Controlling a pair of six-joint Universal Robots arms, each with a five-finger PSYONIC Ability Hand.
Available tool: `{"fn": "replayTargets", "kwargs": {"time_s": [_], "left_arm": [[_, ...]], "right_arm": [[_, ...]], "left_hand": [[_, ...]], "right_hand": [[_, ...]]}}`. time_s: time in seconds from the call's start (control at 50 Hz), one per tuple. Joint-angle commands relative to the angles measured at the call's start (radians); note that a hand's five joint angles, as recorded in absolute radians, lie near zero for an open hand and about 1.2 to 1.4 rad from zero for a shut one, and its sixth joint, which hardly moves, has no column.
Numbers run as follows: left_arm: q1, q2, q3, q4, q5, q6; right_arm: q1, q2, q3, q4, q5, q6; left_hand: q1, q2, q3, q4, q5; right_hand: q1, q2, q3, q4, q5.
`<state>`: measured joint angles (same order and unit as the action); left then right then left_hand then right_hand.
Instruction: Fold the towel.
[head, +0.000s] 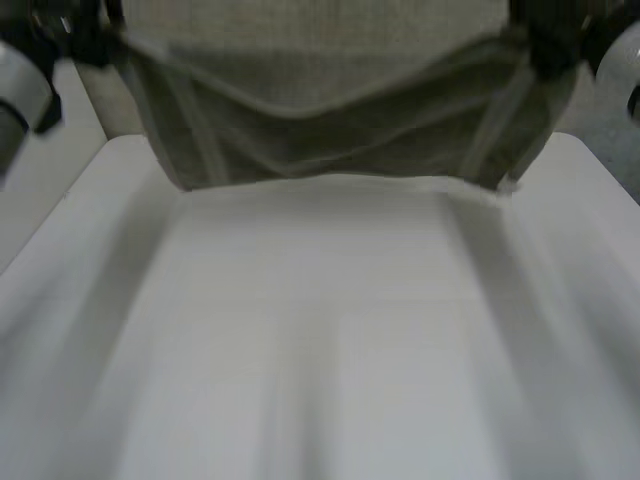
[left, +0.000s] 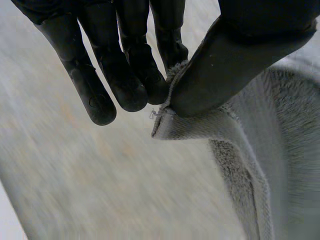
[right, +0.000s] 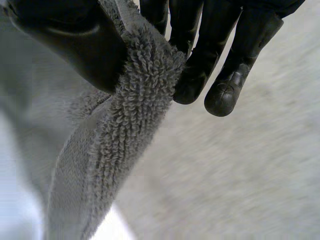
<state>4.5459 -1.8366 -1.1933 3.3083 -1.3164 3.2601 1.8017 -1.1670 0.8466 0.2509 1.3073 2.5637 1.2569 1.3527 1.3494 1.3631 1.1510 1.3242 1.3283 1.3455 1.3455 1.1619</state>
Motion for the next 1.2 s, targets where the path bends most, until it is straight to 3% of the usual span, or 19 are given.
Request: {"fn": "replayTargets", "kwargs": {"time_s": [0.02,0.06,0.22,0.42,0.46,0.64,0.8,0.86,0.94,1.0,1.08,1.2], "left_arm": [[0.078,0.039,-0.333,0.045,0.109,0.020],[0.123,0.054,-0.478,0.097,0.166,0.050],[0.202,0.164,-0.661,0.129,0.244,0.136],[0.266,0.397,-0.667,0.117,0.273,0.075],[0.268,0.416,-0.660,0.117,0.276,0.055],[0.254,0.406,-0.650,0.126,0.281,0.012],[0.194,0.134,-0.571,0.134,0.269,0.018],[0.161,-0.002,-0.485,0.139,0.260,0.026],[0.128,-0.128,-0.373,0.128,0.236,0.040],[0.117,-0.228,-0.279,0.122,0.175,0.058],[0.102,-0.349,-0.160,0.120,0.103,0.082],[0.079,-0.452,-0.055,0.119,0.089,0.102]], "right_arm": [[-0.068,-0.025,0.294,0.030,-0.121,-0.147],[-0.084,-0.039,0.365,0.031,-0.149,-0.183],[-0.154,-0.115,0.582,0.039,-0.220,-0.278],[-0.265,-0.361,0.643,0.082,-0.301,-0.180],[-0.309,-0.416,0.632,0.082,-0.350,-0.120],[-0.364,-0.422,0.617,0.082,-0.430,-0.069],[-0.343,-0.221,0.571,0.068,-0.407,-0.102],[-0.308,-0.123,0.480,0.073,-0.341,-0.129],[-0.224,0.053,0.309,0.077,-0.190,-0.145],[-0.180,0.145,0.215,0.080,-0.122,-0.146],[-0.160,0.211,0.160,0.067,-0.088,-0.132],[-0.105,0.315,0.108,-0.014,-0.051,-0.132]], "left_hand": [[0.139,0.044,0.047,0.033,0.071],[0.139,0.044,0.047,0.033,0.071],[0.139,0.044,0.047,0.033,0.071],[0.139,0.044,0.047,0.033,0.071],[0.139,0.044,0.047,0.033,0.071],[0.139,0.044,0.047,0.033,0.071],[0.139,0.044,0.047,0.033,0.071],[0.139,0.044,0.047,0.033,0.071],[0.139,0.044,0.047,0.033,0.071],[0.139,0.044,0.047,0.033,0.071],[0.139,0.044,0.047,0.033,0.071],[0.139,0.044,0.047,0.033,0.071]], "right_hand": [[0.072,0.068,0.051,0.051,0.060],[0.072,0.068,0.051,0.051,0.060],[0.072,0.068,0.051,0.051,0.060],[0.072,0.068,0.051,0.051,0.060],[0.072,0.068,0.051,0.051,0.060],[0.072,0.068,0.051,0.051,0.060],[0.072,0.068,0.051,0.051,0.060],[0.072,0.068,0.051,0.051,0.060],[0.072,0.068,0.051,0.051,0.060],[0.072,0.068,0.051,0.051,0.060],[0.072,0.068,0.051,0.051,0.060],[0.072,0.068,0.051,0.051,0.060]]}}
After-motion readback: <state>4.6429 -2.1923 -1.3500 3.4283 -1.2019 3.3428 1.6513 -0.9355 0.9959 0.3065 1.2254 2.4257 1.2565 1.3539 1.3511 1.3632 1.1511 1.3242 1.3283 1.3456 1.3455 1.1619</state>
